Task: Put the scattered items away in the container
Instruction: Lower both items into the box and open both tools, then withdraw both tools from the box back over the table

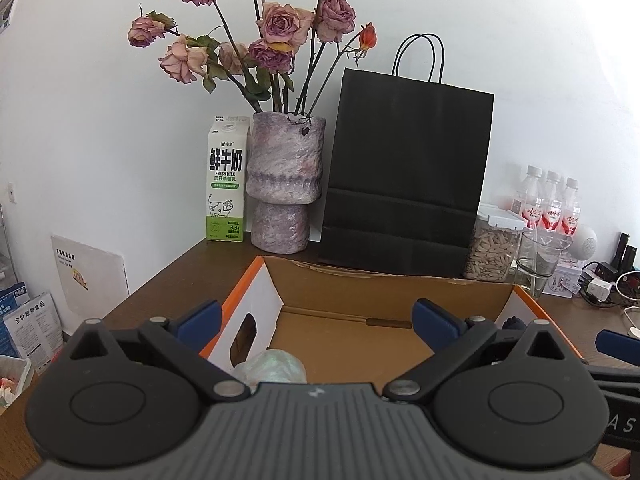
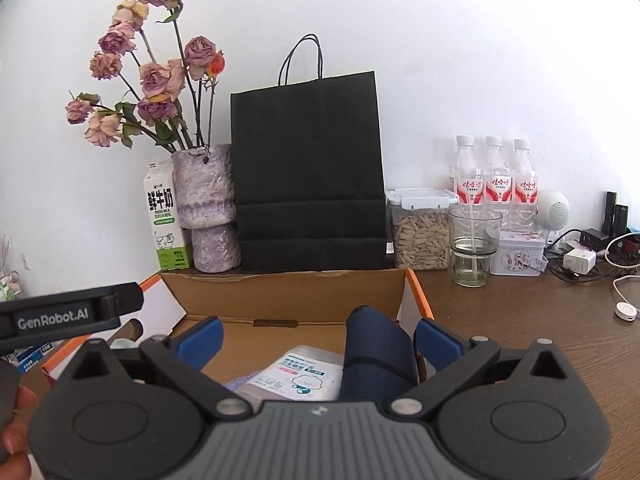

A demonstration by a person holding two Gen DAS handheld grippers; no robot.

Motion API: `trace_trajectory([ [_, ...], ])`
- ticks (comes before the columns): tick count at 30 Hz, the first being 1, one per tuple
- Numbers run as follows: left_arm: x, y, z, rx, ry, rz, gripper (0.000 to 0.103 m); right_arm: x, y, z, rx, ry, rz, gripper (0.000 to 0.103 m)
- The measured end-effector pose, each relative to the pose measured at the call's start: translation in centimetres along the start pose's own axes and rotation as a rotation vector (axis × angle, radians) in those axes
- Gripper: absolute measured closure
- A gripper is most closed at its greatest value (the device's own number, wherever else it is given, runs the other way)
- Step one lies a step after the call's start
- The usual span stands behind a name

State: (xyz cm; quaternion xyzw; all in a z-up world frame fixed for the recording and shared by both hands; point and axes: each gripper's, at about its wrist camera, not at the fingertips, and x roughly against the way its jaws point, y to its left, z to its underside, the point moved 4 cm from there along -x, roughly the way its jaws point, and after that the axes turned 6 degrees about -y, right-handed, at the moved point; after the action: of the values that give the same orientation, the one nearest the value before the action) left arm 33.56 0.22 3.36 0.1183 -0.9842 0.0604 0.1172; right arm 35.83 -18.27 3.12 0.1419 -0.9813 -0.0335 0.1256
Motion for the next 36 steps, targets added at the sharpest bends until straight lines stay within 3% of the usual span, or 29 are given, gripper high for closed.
trace_trajectory([
  [8, 1.0, 0.1, -0.6, 0.013, -0.021, 0.004, 0.000, 1.0, 0.1, -0.4, -0.003, -0.023, 0.005, 0.000],
  [18, 4.7, 0.5, -1.3, 0.030, -0.112, 0.018, 0.000, 3.7, 1.0, -0.4, 0.014, -0.063, -0.002, 0.000],
  [27, 8.5, 1.8, -0.8, 0.043, -0.172, 0.030, 0.000, 6.9, 1.7, 1.8, 0.039, -0.084, -0.014, 0.000],
  [36, 11.3, 3.8, -0.2, 0.040, -0.175, 0.012, 0.000, 9.1, 1.5, 5.2, 0.030, -0.020, -0.007, 0.000],
])
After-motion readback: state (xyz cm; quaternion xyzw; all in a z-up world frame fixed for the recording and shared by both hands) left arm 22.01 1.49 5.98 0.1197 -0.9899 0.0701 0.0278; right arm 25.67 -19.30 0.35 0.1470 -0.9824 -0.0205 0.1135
